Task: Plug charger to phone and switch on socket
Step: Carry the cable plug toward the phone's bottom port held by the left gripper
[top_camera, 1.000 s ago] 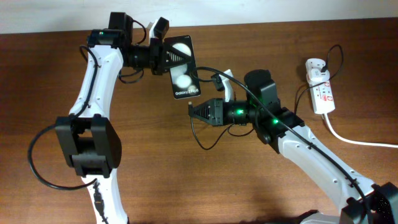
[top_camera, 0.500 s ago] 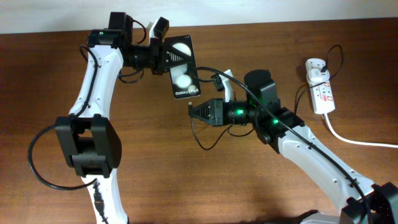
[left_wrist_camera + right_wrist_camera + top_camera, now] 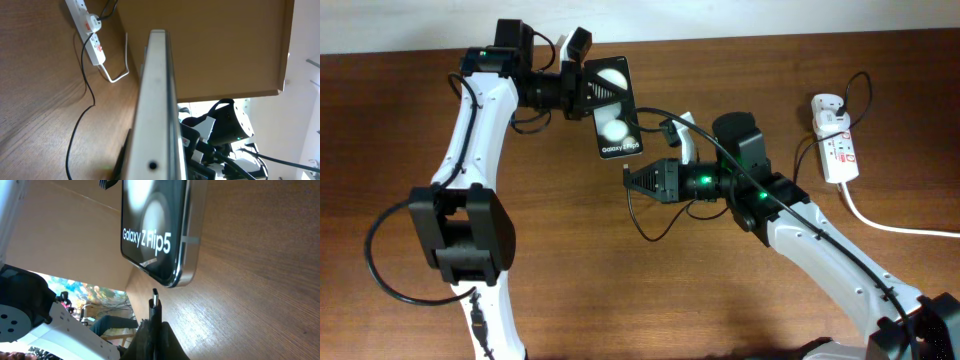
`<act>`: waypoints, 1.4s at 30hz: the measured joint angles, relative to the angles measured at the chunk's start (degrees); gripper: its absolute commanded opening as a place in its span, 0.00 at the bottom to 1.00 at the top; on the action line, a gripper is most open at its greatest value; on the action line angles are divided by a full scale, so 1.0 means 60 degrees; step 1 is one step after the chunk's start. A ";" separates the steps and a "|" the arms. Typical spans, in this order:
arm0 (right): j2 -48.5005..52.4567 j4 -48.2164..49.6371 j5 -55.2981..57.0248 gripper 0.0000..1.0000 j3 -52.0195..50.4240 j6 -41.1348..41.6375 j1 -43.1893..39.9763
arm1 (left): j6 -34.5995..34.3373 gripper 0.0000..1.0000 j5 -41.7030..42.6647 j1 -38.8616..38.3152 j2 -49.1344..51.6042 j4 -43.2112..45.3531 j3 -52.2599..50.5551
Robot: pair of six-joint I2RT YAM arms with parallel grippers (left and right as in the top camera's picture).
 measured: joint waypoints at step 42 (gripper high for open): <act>0.0925 0.1606 -0.1778 0.04 0.0000 -0.0419 -0.0503 | -0.0007 0.00 0.0463 0.0295 0.0000 0.0229 0.0000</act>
